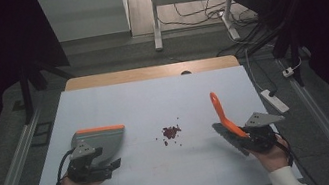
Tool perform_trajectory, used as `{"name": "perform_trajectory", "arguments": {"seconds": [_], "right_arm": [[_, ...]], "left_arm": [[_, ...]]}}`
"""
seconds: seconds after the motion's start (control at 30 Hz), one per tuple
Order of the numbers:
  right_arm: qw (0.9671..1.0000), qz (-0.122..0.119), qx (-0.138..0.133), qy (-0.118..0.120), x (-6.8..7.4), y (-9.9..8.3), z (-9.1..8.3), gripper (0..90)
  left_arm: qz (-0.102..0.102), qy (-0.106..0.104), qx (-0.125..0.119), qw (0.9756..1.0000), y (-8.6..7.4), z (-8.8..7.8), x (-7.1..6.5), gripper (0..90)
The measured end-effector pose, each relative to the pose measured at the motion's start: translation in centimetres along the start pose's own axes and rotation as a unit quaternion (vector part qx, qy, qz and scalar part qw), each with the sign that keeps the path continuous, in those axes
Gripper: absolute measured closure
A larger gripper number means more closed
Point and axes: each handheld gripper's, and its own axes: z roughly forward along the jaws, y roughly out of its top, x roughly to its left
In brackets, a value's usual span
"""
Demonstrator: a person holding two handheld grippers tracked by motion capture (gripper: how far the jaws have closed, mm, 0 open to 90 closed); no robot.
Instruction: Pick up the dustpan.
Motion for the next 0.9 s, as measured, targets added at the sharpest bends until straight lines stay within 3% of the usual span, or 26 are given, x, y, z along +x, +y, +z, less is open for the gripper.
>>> {"name": "perform_trajectory", "arguments": {"seconds": [0.9], "right_arm": [[0.9999,0.000,-0.001,-0.012,0.12,0.07,-0.15,69.6]], "left_arm": [[0.007,-0.005,0.008,0.9999,0.74,-0.34,-0.96,17.3]]}}
